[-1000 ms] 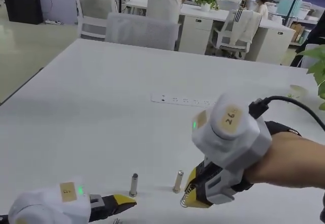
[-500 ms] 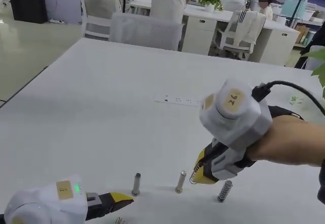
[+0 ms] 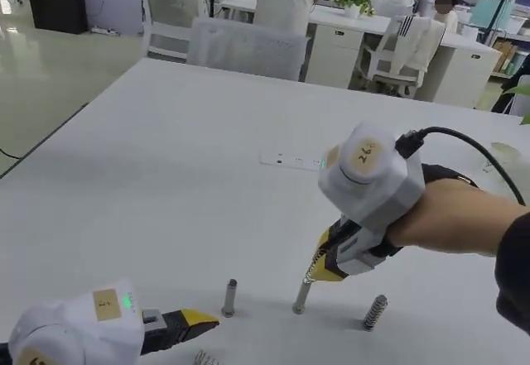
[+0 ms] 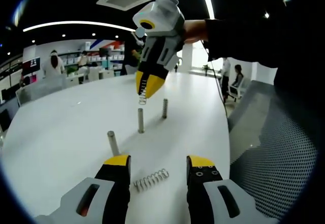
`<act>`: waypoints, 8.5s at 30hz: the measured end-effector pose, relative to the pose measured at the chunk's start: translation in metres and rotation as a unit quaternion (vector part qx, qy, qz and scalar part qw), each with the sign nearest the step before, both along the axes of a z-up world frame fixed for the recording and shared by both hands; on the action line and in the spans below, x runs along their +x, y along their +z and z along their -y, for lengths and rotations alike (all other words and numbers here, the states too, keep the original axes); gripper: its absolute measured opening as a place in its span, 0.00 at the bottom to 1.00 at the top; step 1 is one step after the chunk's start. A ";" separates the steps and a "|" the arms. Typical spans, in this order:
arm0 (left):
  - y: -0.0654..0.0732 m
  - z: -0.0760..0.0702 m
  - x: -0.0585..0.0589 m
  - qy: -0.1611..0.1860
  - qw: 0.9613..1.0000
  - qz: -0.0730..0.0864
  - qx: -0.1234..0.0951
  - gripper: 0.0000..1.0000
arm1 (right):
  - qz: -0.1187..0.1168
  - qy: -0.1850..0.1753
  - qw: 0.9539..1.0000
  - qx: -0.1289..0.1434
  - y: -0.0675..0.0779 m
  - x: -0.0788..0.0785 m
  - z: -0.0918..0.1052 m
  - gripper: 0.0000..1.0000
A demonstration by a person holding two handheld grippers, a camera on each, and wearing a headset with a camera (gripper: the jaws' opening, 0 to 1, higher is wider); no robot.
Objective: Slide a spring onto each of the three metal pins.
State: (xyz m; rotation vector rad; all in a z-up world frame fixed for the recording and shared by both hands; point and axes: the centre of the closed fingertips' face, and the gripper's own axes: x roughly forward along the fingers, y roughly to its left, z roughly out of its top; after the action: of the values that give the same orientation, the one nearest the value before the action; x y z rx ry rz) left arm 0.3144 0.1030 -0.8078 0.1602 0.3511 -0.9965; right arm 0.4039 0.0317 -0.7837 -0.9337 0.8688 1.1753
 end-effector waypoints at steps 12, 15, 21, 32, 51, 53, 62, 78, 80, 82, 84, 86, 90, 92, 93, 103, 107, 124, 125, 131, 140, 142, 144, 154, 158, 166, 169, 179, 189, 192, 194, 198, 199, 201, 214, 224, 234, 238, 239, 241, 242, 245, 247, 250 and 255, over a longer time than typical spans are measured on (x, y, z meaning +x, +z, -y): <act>-0.002 -0.001 0.001 -0.001 1.000 -0.001 0.000 0.36 | -0.013 -0.005 1.000 -0.002 -0.009 0.002 -0.002 0.08; -0.002 -0.002 0.001 0.000 1.000 -0.002 0.001 0.36 | -0.013 -0.004 1.000 -0.005 -0.011 0.002 -0.002 0.08; -0.003 -0.004 0.001 0.001 1.000 -0.002 0.002 0.35 | -0.020 -0.007 1.000 -0.007 -0.017 0.004 -0.004 0.08; -0.003 -0.004 0.001 0.000 1.000 -0.003 0.003 0.35 | -0.047 -0.017 0.999 -0.018 -0.045 0.006 -0.005 0.08; -0.003 -0.005 0.002 0.002 1.000 -0.004 0.002 0.35 | -0.072 -0.036 0.996 -0.031 -0.066 -0.004 -0.001 0.08; -0.003 -0.005 0.002 0.002 1.000 -0.004 0.002 0.35 | -0.072 -0.035 0.996 -0.034 -0.066 -0.006 0.000 0.08; -0.003 -0.005 0.002 0.001 1.000 -0.003 0.003 0.35 | -0.062 -0.025 0.997 -0.038 -0.066 -0.004 0.002 0.09; -0.004 -0.007 0.003 0.005 1.000 -0.004 0.004 0.35 | -0.039 -0.016 0.999 -0.031 -0.047 -0.006 0.001 0.19; -0.004 -0.007 0.003 0.004 1.000 -0.003 0.004 0.35 | -0.035 -0.016 0.999 -0.030 -0.044 -0.006 0.001 0.19; -0.004 -0.007 0.003 0.004 1.000 -0.003 0.004 0.35 | -0.030 -0.013 0.999 -0.029 -0.041 -0.007 0.000 0.20; -0.005 -0.008 0.003 0.005 1.000 -0.003 0.005 0.35 | -0.028 -0.011 0.999 -0.026 -0.038 -0.008 -0.003 0.20; -0.005 -0.010 0.003 0.007 1.000 -0.003 0.005 0.35 | -0.023 -0.007 0.999 -0.024 -0.035 -0.009 -0.006 0.20; -0.006 -0.013 0.003 0.011 1.000 -0.004 0.005 0.35 | -0.018 -0.001 1.000 -0.010 -0.025 -0.013 -0.016 0.20; -0.006 -0.014 0.003 0.012 1.000 -0.004 0.006 0.35 | -0.018 0.000 1.000 -0.003 -0.022 -0.015 -0.021 0.20; -0.006 -0.015 0.003 0.013 1.000 -0.004 0.006 0.35 | -0.016 0.003 1.000 0.000 -0.019 -0.017 -0.024 0.20; -0.009 -0.023 0.002 0.020 1.000 -0.006 0.008 0.35 | -0.039 0.020 0.999 0.016 -0.023 -0.042 -0.044 0.20; -0.010 -0.025 0.002 0.023 1.000 -0.008 0.010 0.35 | -0.050 0.033 0.998 0.009 -0.033 -0.056 -0.050 0.19; -0.012 -0.031 -0.001 0.029 0.999 -0.010 0.012 0.35 | -0.100 0.040 0.994 0.018 -0.066 -0.098 -0.079 0.16; -0.012 -0.031 0.000 0.028 0.999 -0.010 0.012 0.35 | -0.100 0.037 0.994 0.019 -0.067 -0.098 -0.080 0.16; -0.012 -0.029 0.000 0.027 1.000 -0.010 0.012 0.34 | -0.105 0.017 0.994 0.018 -0.079 -0.102 -0.082 0.14; -0.012 -0.028 0.001 0.026 1.000 -0.010 0.012 0.34 | -0.077 0.030 0.997 -0.001 -0.085 -0.098 -0.080 0.10; -0.012 -0.028 0.001 0.026 1.000 -0.010 0.012 0.34 | -0.069 0.038 0.997 -0.002 -0.085 -0.097 -0.080 0.09; -0.012 -0.027 0.001 0.026 1.000 -0.010 0.012 0.34 | -0.071 0.033 0.997 -0.002 -0.085 -0.096 -0.079 0.09; -0.013 -0.020 -0.001 0.010 1.000 -0.009 0.019 0.33 | -0.101 0.041 0.994 0.001 -0.071 -0.103 -0.063 0.08; -0.014 -0.012 -0.004 -0.006 1.000 -0.010 0.024 0.32 | -0.103 0.052 0.993 0.000 -0.061 -0.104 -0.054 0.08; -0.013 0.003 -0.010 -0.039 0.999 -0.002 0.028 0.29 | -0.130 0.049 0.990 0.018 -0.043 -0.112 -0.044 0.08; -0.011 0.009 -0.012 -0.052 0.998 0.005 0.028 0.28 | -0.135 0.049 0.990 0.017 -0.040 -0.115 -0.040 0.08; -0.008 0.027 -0.017 -0.101 0.993 0.042 0.045 0.15 | -0.157 0.027 0.987 0.026 -0.033 -0.120 -0.032 0.08; -0.012 0.030 -0.021 -0.118 0.990 0.054 0.057 0.06 | -0.182 0.008 0.982 0.042 -0.030 -0.126 -0.036 0.08; -0.011 0.030 -0.020 -0.115 0.991 0.051 0.053 0.06 | -0.181 0.005 0.982 0.046 -0.028 -0.124 -0.036 0.08; -0.012 0.029 -0.019 -0.109 0.992 0.043 0.050 0.05 | -0.177 0.001 0.983 0.051 -0.027 -0.122 -0.036 0.08; -0.012 0.028 -0.018 -0.096 0.994 0.023 0.039 0.05 | -0.166 -0.003 0.984 0.063 -0.023 -0.117 -0.039 0.08; -0.012 0.028 -0.017 -0.093 0.995 0.018 0.036 0.05 | -0.163 -0.003 0.984 0.065 -0.022 -0.117 -0.040 0.08; -0.012 0.027 -0.016 -0.088 0.996 0.011 0.031 0.04 | -0.156 -0.002 0.985 0.069 -0.020 -0.116 -0.043 0.08; -0.008 0.027 -0.015 -0.073 0.997 -0.002 0.013 0.02 | -0.132 0.016 0.986 0.099 -0.009 -0.110 -0.051 0.08; -0.005 0.028 -0.016 -0.075 0.997 -0.004 0.005 0.02 | -0.129 0.029 0.987 0.095 -0.015 -0.112 -0.054 0.12; 0.006 0.033 -0.016 -0.079 0.997 0.004 -0.006 0.02 | -0.131 0.028 0.986 0.096 -0.015 -0.112 -0.056 0.09; 0.007 0.033 -0.016 -0.078 0.997 0.006 -0.010 0.02 | -0.134 0.023 0.986 0.099 -0.014 -0.112 -0.056 0.09; 0.007 0.033 -0.016 -0.077 0.997 0.006 -0.011 0.02 | -0.135 0.022 0.986 0.100 -0.014 -0.112 -0.056 0.09; 0.008 0.032 -0.015 -0.075 0.997 0.008 -0.013 0.02 | -0.135 0.020 0.985 0.103 -0.013 -0.111 -0.056 0.09; 0.008 0.032 -0.014 -0.074 0.997 0.007 -0.015 0.02 | -0.135 0.019 0.985 0.105 -0.013 -0.110 -0.056 0.10; 0.009 0.031 -0.013 -0.072 0.997 0.007 -0.020 0.02 | -0.136 0.011 0.984 0.111 -0.012 -0.108 -0.056 0.10; 0.010 0.031 -0.013 -0.070 0.997 0.007 -0.022 0.02 | -0.135 0.007 0.984 0.114 -0.012 -0.107 -0.056 0.10; 0.010 0.031 -0.012 -0.069 0.997 0.007 -0.023 0.02 | -0.137 0.004 0.984 0.116 -0.012 -0.107 -0.056 0.10; 0.010 0.031 -0.012 -0.068 0.997 0.007 -0.023 0.02 | -0.144 -0.007 0.982 0.119 -0.012 -0.107 -0.056 0.10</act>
State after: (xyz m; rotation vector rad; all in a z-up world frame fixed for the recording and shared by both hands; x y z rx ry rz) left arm 0.3027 0.0718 -0.7981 0.1515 0.3072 -1.1372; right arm 0.2968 0.0876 -0.7958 -0.5696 0.9366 1.3897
